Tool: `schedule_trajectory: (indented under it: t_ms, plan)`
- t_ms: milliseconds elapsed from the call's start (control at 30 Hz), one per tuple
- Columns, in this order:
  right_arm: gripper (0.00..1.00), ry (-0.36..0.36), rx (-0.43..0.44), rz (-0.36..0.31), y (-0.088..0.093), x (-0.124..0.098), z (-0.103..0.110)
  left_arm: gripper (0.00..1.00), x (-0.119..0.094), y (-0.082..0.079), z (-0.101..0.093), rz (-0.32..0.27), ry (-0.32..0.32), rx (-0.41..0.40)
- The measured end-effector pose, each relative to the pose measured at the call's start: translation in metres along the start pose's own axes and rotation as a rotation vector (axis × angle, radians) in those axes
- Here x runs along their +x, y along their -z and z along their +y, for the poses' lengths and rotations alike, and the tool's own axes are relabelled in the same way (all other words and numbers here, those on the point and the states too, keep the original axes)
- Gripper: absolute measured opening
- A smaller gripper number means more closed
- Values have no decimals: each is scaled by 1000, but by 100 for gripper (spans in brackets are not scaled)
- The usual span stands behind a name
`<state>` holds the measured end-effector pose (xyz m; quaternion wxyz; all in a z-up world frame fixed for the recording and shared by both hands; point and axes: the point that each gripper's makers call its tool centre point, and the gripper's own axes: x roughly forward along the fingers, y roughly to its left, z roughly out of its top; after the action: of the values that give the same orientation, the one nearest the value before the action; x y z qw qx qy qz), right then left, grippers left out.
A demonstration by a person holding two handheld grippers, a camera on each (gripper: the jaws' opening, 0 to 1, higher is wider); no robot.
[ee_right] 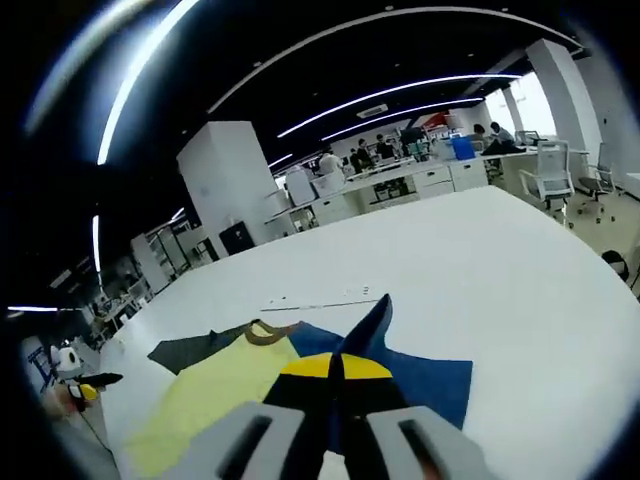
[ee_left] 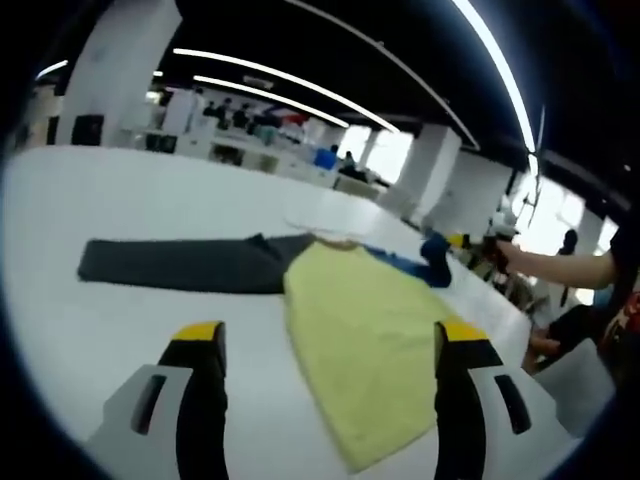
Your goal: Fold the garment on the visible template until the final outline fits inside the template.
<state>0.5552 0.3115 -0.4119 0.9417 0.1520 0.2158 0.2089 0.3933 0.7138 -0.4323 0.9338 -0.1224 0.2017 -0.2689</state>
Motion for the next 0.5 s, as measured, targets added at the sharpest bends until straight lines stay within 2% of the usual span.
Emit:
schedule_trajectory:
  t_ms: [100, 233, 500]
  plan:
    - [0, -57, 43, -17, -6, 12, 17, 82, 0, 2, 2, 13, -8, 16]
    - [0, -105, 40, -18, -11, 26, 38, 82, 2, 3, 6, 18, -7, 27]
    - [0, -211, 39, 0, -8, 56, 91, 82, 1, 2, 8, 14, -11, 19]
